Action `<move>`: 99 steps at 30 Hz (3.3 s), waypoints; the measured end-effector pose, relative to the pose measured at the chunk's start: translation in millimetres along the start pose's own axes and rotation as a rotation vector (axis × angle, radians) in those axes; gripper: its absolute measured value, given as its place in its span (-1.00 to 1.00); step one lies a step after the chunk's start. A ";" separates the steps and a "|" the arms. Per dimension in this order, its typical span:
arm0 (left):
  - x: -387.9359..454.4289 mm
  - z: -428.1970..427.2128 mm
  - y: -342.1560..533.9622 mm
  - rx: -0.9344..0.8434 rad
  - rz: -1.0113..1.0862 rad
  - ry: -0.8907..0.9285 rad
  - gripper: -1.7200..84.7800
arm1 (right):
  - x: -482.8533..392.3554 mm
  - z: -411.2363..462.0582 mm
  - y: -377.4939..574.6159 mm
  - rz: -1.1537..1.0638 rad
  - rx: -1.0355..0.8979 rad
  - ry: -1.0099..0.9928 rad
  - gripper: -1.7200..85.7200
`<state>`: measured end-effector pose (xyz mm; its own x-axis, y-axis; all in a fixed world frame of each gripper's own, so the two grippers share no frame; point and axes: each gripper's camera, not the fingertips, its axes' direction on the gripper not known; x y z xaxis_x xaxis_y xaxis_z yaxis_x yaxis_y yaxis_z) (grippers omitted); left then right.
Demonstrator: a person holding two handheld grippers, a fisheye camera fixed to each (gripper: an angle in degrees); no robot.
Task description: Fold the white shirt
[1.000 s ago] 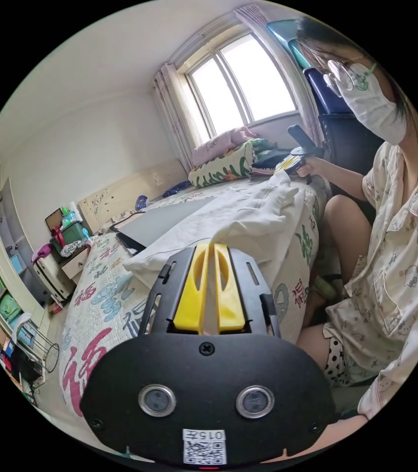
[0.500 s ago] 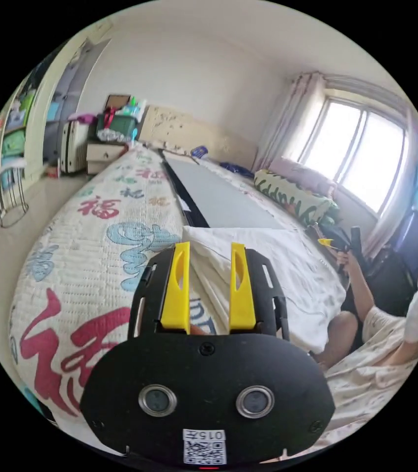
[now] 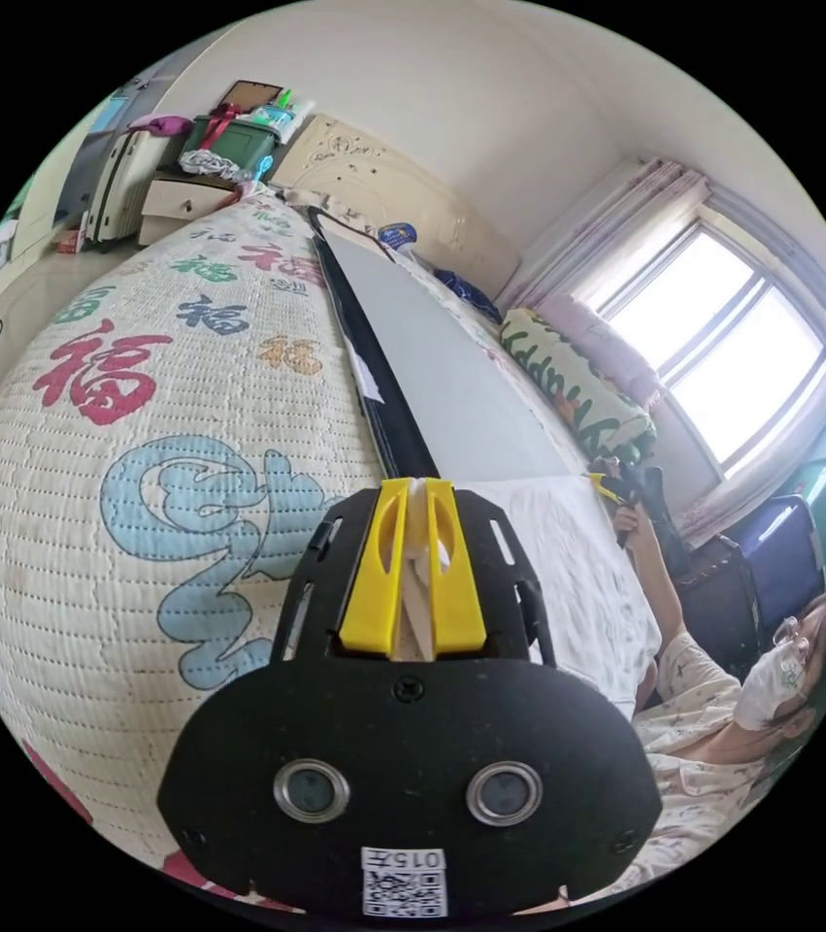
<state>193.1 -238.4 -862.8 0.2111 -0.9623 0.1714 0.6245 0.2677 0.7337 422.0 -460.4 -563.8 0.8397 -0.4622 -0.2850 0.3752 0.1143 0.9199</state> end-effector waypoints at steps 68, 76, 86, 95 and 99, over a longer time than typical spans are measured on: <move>-22.1 160.4 -54.7 0.027 0.171 -0.240 -0.92 | -245.9 416.0 445.1 -1.214 -0.460 0.105 -0.95; -41.9 229.6 -28.5 -0.077 0.338 -0.529 -0.91 | -220.5 409.3 467.9 -1.167 -0.551 0.029 -0.87; -51.8 191.2 48.6 0.012 0.457 -0.473 -0.78 | -107.4 218.9 470.0 -1.024 -0.235 0.168 -0.77; 3.6 201.2 252.4 -0.235 1.060 0.123 -0.79 | -41.2 169.8 525.8 -1.098 -0.260 0.167 -0.77; -27.3 224.6 262.8 -0.310 1.041 0.064 -0.77 | -33.6 180.3 527.6 -1.098 -0.307 0.217 -0.81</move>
<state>182.6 -152.5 -526.9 0.7798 -0.2551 0.5717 0.2777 0.9594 0.0492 520.9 -543.1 -20.3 0.0420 -0.2876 -0.9568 0.9980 -0.0324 0.0536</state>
